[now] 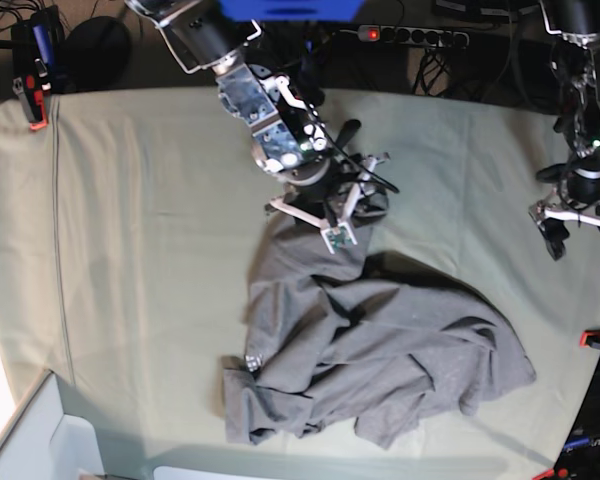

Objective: Layout the t-shirt on the table in an organized manner, then fold the t-shirt properly
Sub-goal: 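Grasp the t-shirt edge with the right gripper near its arm base, then drag the t-shirt with both grippers, spreading it across the table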

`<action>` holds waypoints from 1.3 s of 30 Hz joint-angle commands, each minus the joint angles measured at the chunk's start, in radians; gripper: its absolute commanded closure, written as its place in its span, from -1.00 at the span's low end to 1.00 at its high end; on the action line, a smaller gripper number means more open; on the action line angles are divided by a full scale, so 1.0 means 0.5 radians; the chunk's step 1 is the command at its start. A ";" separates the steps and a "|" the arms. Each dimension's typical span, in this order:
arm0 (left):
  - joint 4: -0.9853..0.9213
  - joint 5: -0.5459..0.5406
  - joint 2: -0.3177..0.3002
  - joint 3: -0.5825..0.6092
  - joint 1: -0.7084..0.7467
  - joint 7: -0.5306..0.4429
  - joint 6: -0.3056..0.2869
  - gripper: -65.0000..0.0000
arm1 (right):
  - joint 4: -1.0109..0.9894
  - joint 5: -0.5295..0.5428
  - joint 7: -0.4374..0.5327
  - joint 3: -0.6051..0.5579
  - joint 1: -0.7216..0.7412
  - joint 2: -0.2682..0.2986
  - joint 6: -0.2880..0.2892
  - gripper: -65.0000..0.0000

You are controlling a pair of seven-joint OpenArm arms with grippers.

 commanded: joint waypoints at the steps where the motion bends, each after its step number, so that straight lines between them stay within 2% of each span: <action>1: 0.033 0.003 -0.040 -0.018 -0.020 -0.048 -0.004 -0.80 | 0.000 0.022 -0.061 0.006 -0.001 -0.011 0.004 0.48; 3: 0.033 0.003 -0.040 -0.018 -0.020 -0.048 -0.004 -0.80 | 0.006 0.022 -0.067 0.098 -0.014 -0.011 0.004 0.94; 4: 0.033 0.003 -0.043 -0.018 -0.020 -0.048 -0.004 -0.80 | 0.018 0.022 -0.067 0.151 -0.041 -0.011 0.004 1.00; 9: 0.033 0.000 -0.049 -0.021 -0.020 -0.048 -0.004 -0.80 | 0.460 0.022 -0.048 0.381 -0.330 0.013 0.007 1.00; 15: 0.042 0.000 -0.049 -0.021 -0.041 -0.052 -0.004 -0.80 | 1.243 0.022 -0.048 0.418 -0.824 0.204 0.007 1.00; 20: 0.030 0.009 -0.040 -0.018 -0.097 -0.052 -0.004 -0.81 | 1.617 0.019 -0.045 0.448 -1.149 0.394 0.007 1.00; 23: 0.030 0.009 -0.040 -0.005 -0.109 -0.052 -0.004 -0.81 | 1.734 0.019 0.025 0.488 -1.290 0.452 0.007 1.00; 26: -0.016 0.009 0.006 0.004 -0.170 -0.052 -0.004 -0.81 | 1.761 0.019 0.114 0.556 -1.382 0.461 0.007 1.00; 32: -0.437 0.012 0.120 0.010 -0.437 -0.048 -0.004 -0.81 | 1.758 0.019 0.136 0.740 -1.434 0.461 0.007 1.00; 39: -0.891 0.012 0.163 0.283 -0.836 -0.061 -0.004 -0.81 | 1.761 0.019 0.130 0.832 -1.459 0.461 0.010 1.00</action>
